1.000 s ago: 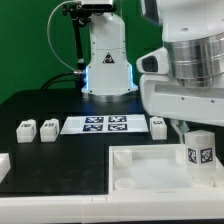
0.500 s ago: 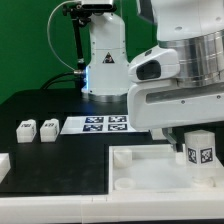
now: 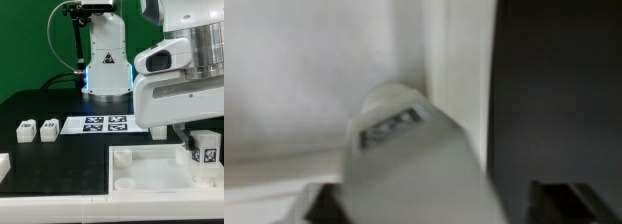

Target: Assemble one leg

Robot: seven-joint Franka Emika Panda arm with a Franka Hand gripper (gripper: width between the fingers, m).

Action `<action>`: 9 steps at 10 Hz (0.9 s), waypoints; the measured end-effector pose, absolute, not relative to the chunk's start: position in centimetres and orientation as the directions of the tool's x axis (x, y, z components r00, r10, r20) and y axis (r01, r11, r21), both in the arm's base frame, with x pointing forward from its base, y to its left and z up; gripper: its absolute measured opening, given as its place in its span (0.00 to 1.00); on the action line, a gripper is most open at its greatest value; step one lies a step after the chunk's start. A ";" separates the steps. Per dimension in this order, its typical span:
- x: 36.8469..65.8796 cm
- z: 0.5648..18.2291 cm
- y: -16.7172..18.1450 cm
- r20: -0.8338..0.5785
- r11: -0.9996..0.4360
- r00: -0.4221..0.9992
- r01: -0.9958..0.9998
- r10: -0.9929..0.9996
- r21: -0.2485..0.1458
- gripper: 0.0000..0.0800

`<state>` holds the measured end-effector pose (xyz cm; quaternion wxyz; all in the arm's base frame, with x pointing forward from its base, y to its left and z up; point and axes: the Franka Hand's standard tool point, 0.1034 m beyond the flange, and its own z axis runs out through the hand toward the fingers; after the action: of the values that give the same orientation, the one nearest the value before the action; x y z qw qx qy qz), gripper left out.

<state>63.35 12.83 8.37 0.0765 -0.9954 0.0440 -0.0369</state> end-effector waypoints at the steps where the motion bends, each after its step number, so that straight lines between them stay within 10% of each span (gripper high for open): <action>1: 63.4 8.4 12.7 0.052 -0.970 0.979 -0.185 -0.195 -0.161 0.42; 5: 63.5 8.2 12.0 -0.020 -0.810 0.824 -0.560 -0.566 -0.174 0.41; 9: 63.8 7.9 10.5 -0.193 -0.360 0.393 -0.914 -0.899 -0.186 0.41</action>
Offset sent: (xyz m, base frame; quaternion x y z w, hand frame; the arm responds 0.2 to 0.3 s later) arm 0.0000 0.0000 0.0000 0.0000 0.0000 0.3523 0.9359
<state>63.81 10.50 7.92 0.1321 -0.8242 0.5499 0.0292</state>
